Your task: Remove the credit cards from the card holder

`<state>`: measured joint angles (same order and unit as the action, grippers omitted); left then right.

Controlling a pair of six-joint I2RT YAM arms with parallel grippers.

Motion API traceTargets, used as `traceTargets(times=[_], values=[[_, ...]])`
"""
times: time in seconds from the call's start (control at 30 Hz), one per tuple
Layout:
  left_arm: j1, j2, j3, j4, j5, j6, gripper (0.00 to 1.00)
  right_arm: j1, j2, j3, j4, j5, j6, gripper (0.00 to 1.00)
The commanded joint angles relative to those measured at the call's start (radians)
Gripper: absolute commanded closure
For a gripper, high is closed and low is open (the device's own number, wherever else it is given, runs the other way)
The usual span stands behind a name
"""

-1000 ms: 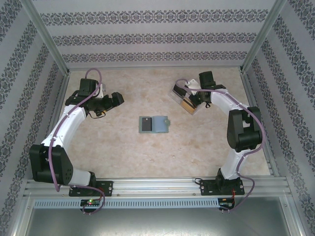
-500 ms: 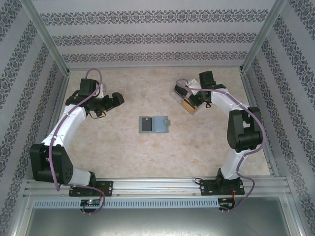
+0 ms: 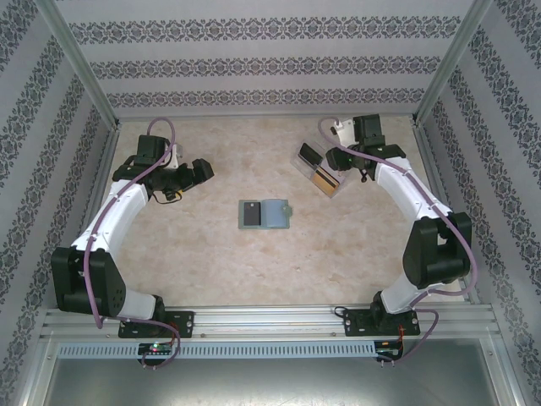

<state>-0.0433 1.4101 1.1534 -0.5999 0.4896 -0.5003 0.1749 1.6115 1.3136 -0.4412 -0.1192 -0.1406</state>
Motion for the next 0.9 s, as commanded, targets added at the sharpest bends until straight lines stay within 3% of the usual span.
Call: traceTargets(times=[0.0, 0.1, 0.4, 0.63, 0.87], values=[[0.016, 0.006, 0.001, 0.000, 0.012, 0.002, 0.00, 0.074, -0.029, -0.039, -0.008, 0.037, 0.249, 0.50], [0.016, 0.011, -0.003, 0.003, 0.023, -0.004, 0.00, 0.164, -0.024, -0.034, -0.049, 0.102, 0.446, 0.45], [0.015, 0.058, -0.004, 0.019, 0.092, -0.025, 0.00, 0.401, 0.098, -0.077, 0.058, 0.051, 0.833, 0.46], [0.003, 0.107, -0.026, 0.057, 0.148, -0.060, 0.02, 0.478, 0.281, -0.030, 0.180, -0.130, 0.968, 0.55], [-0.060, 0.168, -0.040, 0.112, 0.153, -0.103, 0.05, 0.469, 0.358, -0.017, 0.241, -0.187, 1.006, 0.61]])
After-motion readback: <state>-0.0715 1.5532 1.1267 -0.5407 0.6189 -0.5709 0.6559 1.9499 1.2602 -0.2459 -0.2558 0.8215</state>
